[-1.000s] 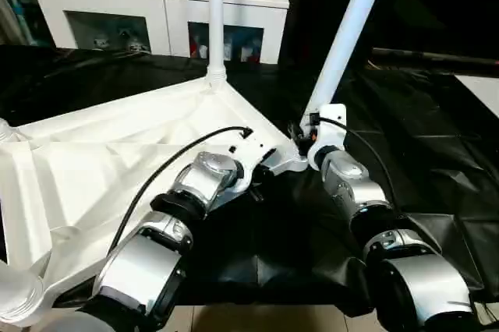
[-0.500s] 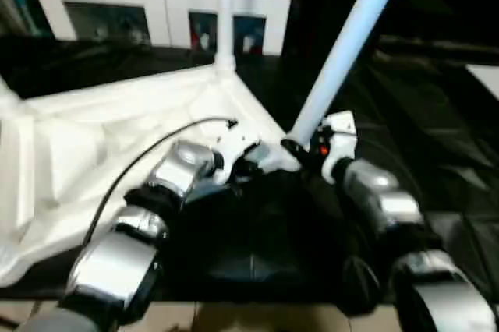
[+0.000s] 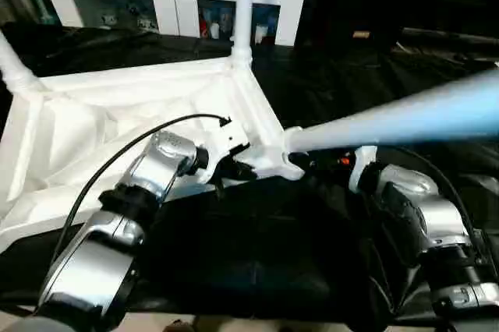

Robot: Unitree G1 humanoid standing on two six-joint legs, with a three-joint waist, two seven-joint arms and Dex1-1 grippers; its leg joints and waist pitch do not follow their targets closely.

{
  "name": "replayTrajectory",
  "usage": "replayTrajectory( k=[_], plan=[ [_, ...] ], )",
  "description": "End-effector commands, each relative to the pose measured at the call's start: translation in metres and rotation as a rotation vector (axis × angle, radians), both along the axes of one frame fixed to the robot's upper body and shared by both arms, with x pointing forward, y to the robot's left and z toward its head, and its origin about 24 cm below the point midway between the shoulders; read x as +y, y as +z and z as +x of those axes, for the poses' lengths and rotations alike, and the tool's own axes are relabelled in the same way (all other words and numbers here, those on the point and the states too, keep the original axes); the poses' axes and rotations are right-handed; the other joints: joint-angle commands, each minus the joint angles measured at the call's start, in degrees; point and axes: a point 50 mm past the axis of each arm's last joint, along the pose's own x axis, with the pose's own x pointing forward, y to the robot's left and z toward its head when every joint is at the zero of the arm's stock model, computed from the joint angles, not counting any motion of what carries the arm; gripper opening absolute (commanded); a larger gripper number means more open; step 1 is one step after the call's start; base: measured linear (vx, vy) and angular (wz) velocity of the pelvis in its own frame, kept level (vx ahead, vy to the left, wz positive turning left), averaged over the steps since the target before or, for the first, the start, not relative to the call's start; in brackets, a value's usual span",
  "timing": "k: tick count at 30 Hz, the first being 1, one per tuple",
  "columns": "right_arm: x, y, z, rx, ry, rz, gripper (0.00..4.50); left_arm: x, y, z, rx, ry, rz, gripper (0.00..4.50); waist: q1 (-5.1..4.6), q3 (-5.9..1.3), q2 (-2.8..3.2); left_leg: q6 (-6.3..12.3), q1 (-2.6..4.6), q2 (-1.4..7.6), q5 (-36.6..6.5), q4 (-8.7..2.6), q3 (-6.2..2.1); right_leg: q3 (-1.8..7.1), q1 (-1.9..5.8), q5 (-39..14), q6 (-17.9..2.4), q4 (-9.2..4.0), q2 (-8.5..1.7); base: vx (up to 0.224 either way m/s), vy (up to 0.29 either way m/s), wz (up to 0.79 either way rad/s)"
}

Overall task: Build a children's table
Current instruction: Pick table leg

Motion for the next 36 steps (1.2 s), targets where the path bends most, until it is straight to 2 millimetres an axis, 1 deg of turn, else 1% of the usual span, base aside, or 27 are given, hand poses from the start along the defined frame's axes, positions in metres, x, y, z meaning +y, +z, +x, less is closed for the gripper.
replayTrajectory(
  k=[1,3,5,7,8,9,10,11,12,13,15,16,17,18,19,20,21,25,28,29,30,31,32,33,34,35,36],
  plan=[
    [-0.002,0.003,0.000,-0.007,-0.023,0.028,2.86,-0.010,0.003,-0.004,0.012,-0.054,-0.048,0.00,0.04,-3.95,-0.23,3.32,0.19,0.13,-9.6,-3.27,0.93,2.61,4.54,-9.3,-12.7,-3.25,-2.34,0.000,0.000,0.00],
    [-0.001,0.004,0.000,-0.011,-0.031,0.038,2.80,-0.010,0.004,-0.005,0.002,-0.070,-0.035,0.00,0.00,-3.99,-0.15,2.48,0.10,0.11,-10.4,-3.39,0.81,2.61,4.53,-11.1,-11.5,-3.37,-2.34,0.000,0.000,0.00],
    [0.000,0.003,0.000,0.000,-0.044,0.053,2.55,-0.010,0.005,-0.007,0.001,-0.079,-0.029,0.00,-0.03,-4.06,-0.16,2.11,0.02,0.06,-10.2,-3.41,0.76,2.58,4.51,-11.2,-10.9,-3.33,-2.21,0.000,0.000,0.00],
    [0.001,-0.003,0.001,0.067,-0.116,0.089,2.38,-0.011,0.005,-0.013,0.026,-0.081,-0.036,0.00,0.03,-4.19,0.19,1.87,0.00,0.09,-8.9,-3.40,0.70,2.63,4.50,-8.9,-11.5,-2.99,-2.14,0.000,0.000,0.00],
    [0.000,-0.006,0.001,0.093,-0.149,0.094,2.33,-0.011,0.004,-0.014,0.029,-0.076,-0.032,0.00,-0.07,-4.23,0.20,1.70,0.04,0.15,-8.4,-3.37,0.72,2.68,4.46,-7.8,-11.8,-2.80,-2.09,0.000,0.000,0.00],
    [0.000,-0.013,0.002,0.144,-0.225,0.107,2.23,-0.011,0.001,-0.017,0.045,-0.048,-0.029,0.00,-0.03,-4.31,0.78,1.53,0.04,0.05,-7.5,-3.32,0.65,2.64,4.49,-5.4,-12.5,-2.57,-1.94,0.000,0.000,0.00],
    [-0.001,-0.017,0.002,0.172,-0.268,0.108,2.11,-0.011,0.000,-0.018,0.055,-0.028,-0.030,0.00,-0.15,-4.36,0.69,1.28,0.05,0.10,-6.9,-3.30,0.69,2.71,4.54,-4.1,-12.8,-2.42,-1.94,0.000,0.000,0.00],
    [-0.003,-0.023,0.003,0.204,-0.339,0.114,2.11,-0.011,-0.003,-0.020,0.062,0.014,-0.039,0.00,-0.12,-4.47,0.75,0.87,0.10,0.02,-6.2,-3.26,0.66,2.65,4.58,-2.7,-13.4,-2.20,-1.89,0.000,0.000,0.00],
    [-0.005,-0.027,0.003,0.225,-0.393,0.124,1.92,-0.010,-0.005,-0.021,0.072,0.052,-0.050,0.00,-0.17,-4.49,0.77,0.63,0.15,0.00,-6.4,-3.23,0.73,2.62,4.58,-2.4,-13.8,-2.22,-1.86,0.000,0.000,0.00],
    [-0.008,-0.029,0.003,0.230,-0.423,0.131,1.92,-0.010,-0.007,-0.022,0.080,0.067,-0.059,0.00,-0.16,-4.46,0.73,0.54,0.02,-0.10,-6.6,-3.20,0.76,2.64,4.65,-2.4,-13.8,-2.25,-1.88,0.000,0.000,0.00],
    [-0.011,-0.031,0.002,0.229,-0.447,0.128,1.78,-0.008,-0.008,-0.023,0.082,0.077,-0.060,0.00,-0.20,-4.43,0.65,0.56,-0.06,-0.27,-7.3,-3.24,0.76,2.59,4.78,-3.5,-13.1,-2.43,-1.78,0.000,0.000,0.00],
    [-0.014,-0.032,0.001,0.226,-0.463,0.124,1.67,-0.005,-0.010,-0.024,0.082,0.079,-0.056,0.00,-0.25,-4.38,0.56,0.70,-0.08,-0.36,-7.9,-3.24,0.81,2.60,4.78,-4.8,-12.3,-2.66,-1.76,0.000,0.000,0.00],
    [-0.020,-0.030,-0.001,0.220,-0.491,0.136,1.56,0.002,-0.010,-0.024,0.076,0.093,-0.042,0.00,-0.31,-4.33,0.30,0.78,-0.12,-0.37,-8.2,-3.29,0.83,2.59,4.81,-5.7,-11.8,-2.77,-1.75,0.000,0.000,0.00],
    [-0.023,-0.028,-0.001,0.217,-0.502,0.146,1.49,0.004,-0.010,-0.024,0.072,0.104,-0.037,0.00,-0.37,-4.23,0.33,0.68,-0.26,-0.37,-8.8,-3.43,0.76,2.56,4.89,-8.3,-10.6,-3.02,-1.83,0.000,0.000,0.00],
    [-0.024,-0.026,-0.002,0.215,-0.497,0.164,1.45,0.006,-0.010,-0.023,0.071,0.116,-0.031,0.00,-0.36,-4.26,0.25,0.68,-0.24,-0.36,-9.1,-3.39,0.77,2.58,4.86,-9.4,-10.2,-3.14,-1.93,0.000,0.000,0.00],
    [-0.025,-0.024,-0.002,0.213,-0.491,0.177,1.36,0.008,-0.010,-0.023,0.071,0.125,-0.026,0.00,-0.35,-4.30,0.36,0.69,-0.29,-0.35,-8.7,-3.36,0.72,2.62,4.88,-10.1,-9.5,-3.17,-1.93,0.000,0.000,0.00],
    [-0.026,-0.022,-0.002,0.215,-0.493,0.190,1.24,0.009,-0.010,-0.023,0.070,0.133,-0.019,0.00,-0.56,-4.28,0.31,0.71,-0.39,-0.39,-8.4,-3.36,0.67,2.63,4.89,-10.1,-9.2,-3.11,-1.80,0.000,0.000,0.00],
    [-0.025,-0.015,-0.003,0.216,-0.467,0.193,0.91,0.011,-0.011,-0.024,0.066,0.151,-0.001,0.00,-0.87,-4.22,0.27,0.82,-0.27,-0.40,-8.9,-3.32,0.66,2.64,4.67,-11.8,-8.8,-3.29,-1.66,0.000,0.000,0.00],
    [-0.022,-0.004,-0.007,0.203,-0.378,0.205,0.68,0.014,-0.013,-0.026,0.069,0.164,0.007,0.00,-0.94,-4.33,0.02,1.36,-0.35,-0.43,-7.8,-3.19,0.67,2.70,4.75,-10.0,-9.2,-3.04,-1.53,0.000,0.000,0.00],
    [-0.021,-0.002,-0.008,0.199,-0.359,0.204,0.68,0.014,-0.013,-0.026,0.069,0.169,0.008,0.00,-0.94,-4.34,0.07,1.50,-0.32,-0.43,-7.6,-3.17,0.65,2.70,4.78,-9.5,-9.3,-2.98,-1.47,0.000,0.000,0.00],
    [-0.019,0.002,-0.010,0.198,-0.322,0.206,0.53,0.015,-0.014,-0.026,0.069,0.171,0.012,0.00,-1.00,-4.34,-0.13,1.79,-0.42,-0.43,-7.2,-3.13,0.68,2.70,4.75,-9.0,-9.4,-2.95,-1.51,0.000,0.000,0.00],
    [-0.019,0.002,-0.010,0.198,-0.322,0.206,0.42,0.015,-0.014,-0.026,0.069,0.171,0.012,0.00,-0.93,-4.31,-0.03,1.88,-0.32,-0.46,-7.2,-3.13,0.70,2.70,4.73,-9.1,-9.4,-2.97,-1.43,0.000,0.000,0.00],
    [-0.016,0.010,-0.016,0.204,-0.252,0.205,0.34,0.017,-0.014,-0.026,0.068,0.174,0.019,0.00,-0.98,-4.30,-0.12,2.15,-0.40,-0.54,-6.9,-3.07,0.71,2.74,4.83,-8.8,-9.4,-2.92,-1.36,0.000,0.000,0.00],
    [-0.013,0.025,-0.029,0.222,-0.130,0.181,0.25,0.021,-0.014,-0.026,0.070,0.175,0.028,0.00,-0.72,-4.21,-0.24,2.57,-0.28,-0.53,-6.6,-3.06,0.70,2.80,5.01,-8.4,-9.1,-2.95,-1.20,0.000,0.000,0.00],
    [-0.013,0.030,-0.033,0.226,-0.099,0.171,0.16,0.022,-0.014,-0.027,0.071,0.176,0.030,0.00,-0.55,-4.26,-0.23,2.88,-0.41,-0.43,-5.8,-3.10,0.54,2.89,5.23,-7.2,-8.7,-2.74,-1.28,0.000,0.000,0.00],
    [-0.015,0.036,-0.035,0.235,-0.097,0.181,0.16,0.023,-0.014,-0.027,0.070,0.179,0.033,0.00,-0.63,-4.30,-0.33,2.88,-0.50,-0.46,-5.8,-3.10,0.53,2.87,5.20,-7.4,-8.4,-2.77,-1.34,0.000,0.000,0.00],
    [-0.018,0.043,-0.037,0.235,-0.103,0.187,0.09,0.025,-0.014,-0.027,0.070,0.182,0.036,0.00,-0.77,-4.24,-0.62,2.49,-0.55,-0.58,-6.4,-3.10,0.62,2.87,5.05,-9.4,-7.8,-3.03,-1.37,0.000,0.000,0.00]
  ],
)
